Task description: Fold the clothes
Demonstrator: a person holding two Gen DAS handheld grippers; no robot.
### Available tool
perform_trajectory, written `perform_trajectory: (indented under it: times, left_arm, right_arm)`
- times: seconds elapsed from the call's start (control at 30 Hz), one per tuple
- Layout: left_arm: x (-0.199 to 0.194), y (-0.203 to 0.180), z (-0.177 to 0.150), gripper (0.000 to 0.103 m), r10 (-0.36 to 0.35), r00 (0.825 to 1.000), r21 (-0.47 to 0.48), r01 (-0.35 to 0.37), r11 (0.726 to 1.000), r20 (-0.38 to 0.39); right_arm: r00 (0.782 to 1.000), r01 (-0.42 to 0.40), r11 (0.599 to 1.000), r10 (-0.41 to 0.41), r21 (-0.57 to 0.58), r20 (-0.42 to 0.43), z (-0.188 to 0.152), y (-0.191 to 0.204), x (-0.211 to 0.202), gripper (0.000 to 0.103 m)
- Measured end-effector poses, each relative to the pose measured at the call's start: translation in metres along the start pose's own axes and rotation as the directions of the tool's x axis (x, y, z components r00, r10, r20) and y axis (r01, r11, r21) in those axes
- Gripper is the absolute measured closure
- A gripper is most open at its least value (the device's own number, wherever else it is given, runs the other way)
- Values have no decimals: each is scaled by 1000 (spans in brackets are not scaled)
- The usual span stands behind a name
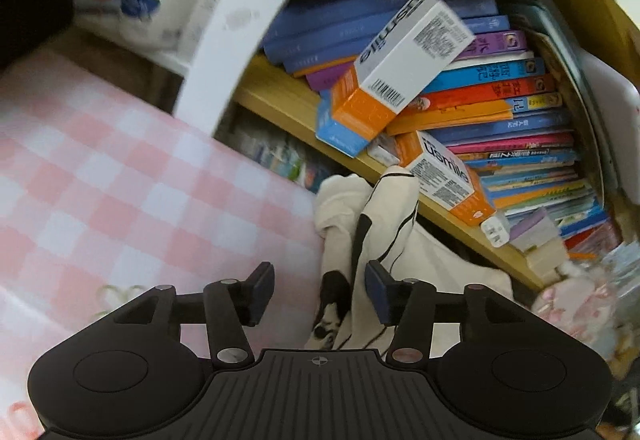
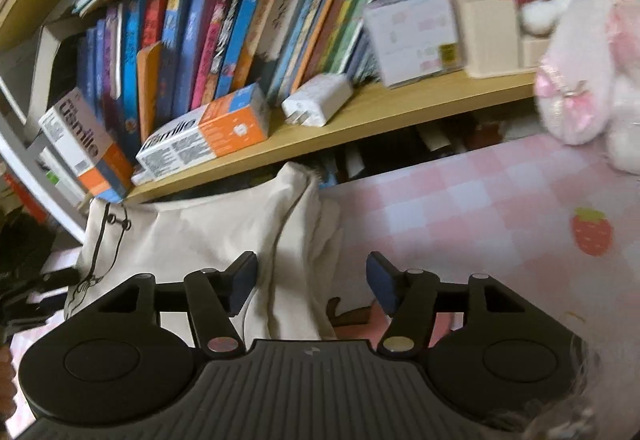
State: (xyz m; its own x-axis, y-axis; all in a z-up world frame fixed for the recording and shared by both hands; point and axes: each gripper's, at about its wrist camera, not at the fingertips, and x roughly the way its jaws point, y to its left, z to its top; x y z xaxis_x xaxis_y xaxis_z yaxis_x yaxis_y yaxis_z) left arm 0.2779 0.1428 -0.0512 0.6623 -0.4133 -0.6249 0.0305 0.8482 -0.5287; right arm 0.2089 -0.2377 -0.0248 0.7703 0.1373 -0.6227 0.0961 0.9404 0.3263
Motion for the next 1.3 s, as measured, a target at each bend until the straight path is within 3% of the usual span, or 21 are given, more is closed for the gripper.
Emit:
perform_trajectory:
  times: [0.17, 0.23, 0.47, 0.8, 1.3]
  left_arm:
    - [-30, -11, -20, 50, 55, 998, 55, -56, 997, 32]
    - [-41, -14, -30, 37, 75, 996, 70, -77, 995, 40]
    - [-68, -27, -64, 22, 148, 986, 152, -157, 976, 74]
    - [-96, -58, -107, 9, 197, 971, 378, -233, 896, 133]
    - [-105, -77, -132, 3, 190, 976, 433, -219, 874, 109]
  right_arm:
    - [998, 55, 998, -54, -15, 34, -8, 10, -26, 36]
    - [996, 77, 997, -76, -21, 47, -11, 15, -36, 34]
    - [990, 138, 984, -133, -111, 54, -44, 40, -67, 22]
    - [983, 180, 974, -176, -136, 44, -89, 64, -97, 11]
    - [968, 249, 957, -242, -148, 64, -114, 74, -125, 0]
